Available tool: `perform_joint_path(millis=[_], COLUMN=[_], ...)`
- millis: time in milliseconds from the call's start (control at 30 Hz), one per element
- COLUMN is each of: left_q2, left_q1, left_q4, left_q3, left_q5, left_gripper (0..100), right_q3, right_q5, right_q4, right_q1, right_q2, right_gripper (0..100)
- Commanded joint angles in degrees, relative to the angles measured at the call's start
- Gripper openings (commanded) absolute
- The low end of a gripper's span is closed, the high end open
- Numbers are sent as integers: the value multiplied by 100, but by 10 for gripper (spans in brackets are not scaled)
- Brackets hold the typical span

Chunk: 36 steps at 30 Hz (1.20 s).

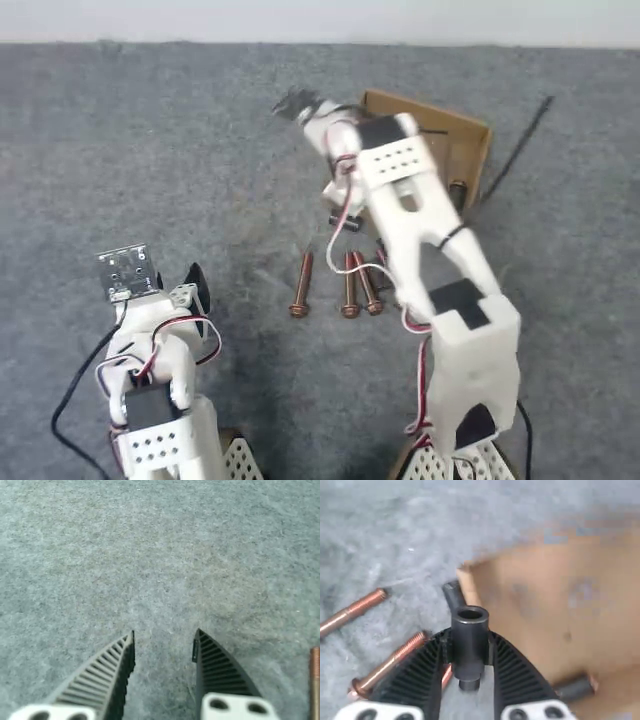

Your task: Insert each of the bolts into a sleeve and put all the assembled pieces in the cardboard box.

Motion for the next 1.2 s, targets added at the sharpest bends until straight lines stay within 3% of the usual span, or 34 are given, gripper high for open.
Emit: perform_joint_path(millis=[0,200,400,767,1167], left_q2=[-132,-132,-132,-132,-132], left_q1=[-26,-26,-26,-26,-18], left_q4=[-202,-211,-211,-202,-202], left_q3=[-40,-40,-40,-40,-40], left_q5=[-97,-97,-97,-97,-97], left_gripper=[182,182,182,182,182], right_q3=[-360,-352,-308,1187,2462], right_q5=[-686,-1424,-1547,-1530,-571], right_q4=[426,1455,2105,1815,1393], right_q1=[426,1174,1974,2967,3873], right_q2=[-822,-1059,-1051,-1130,-1235], right_gripper=[6,6,6,6,6])
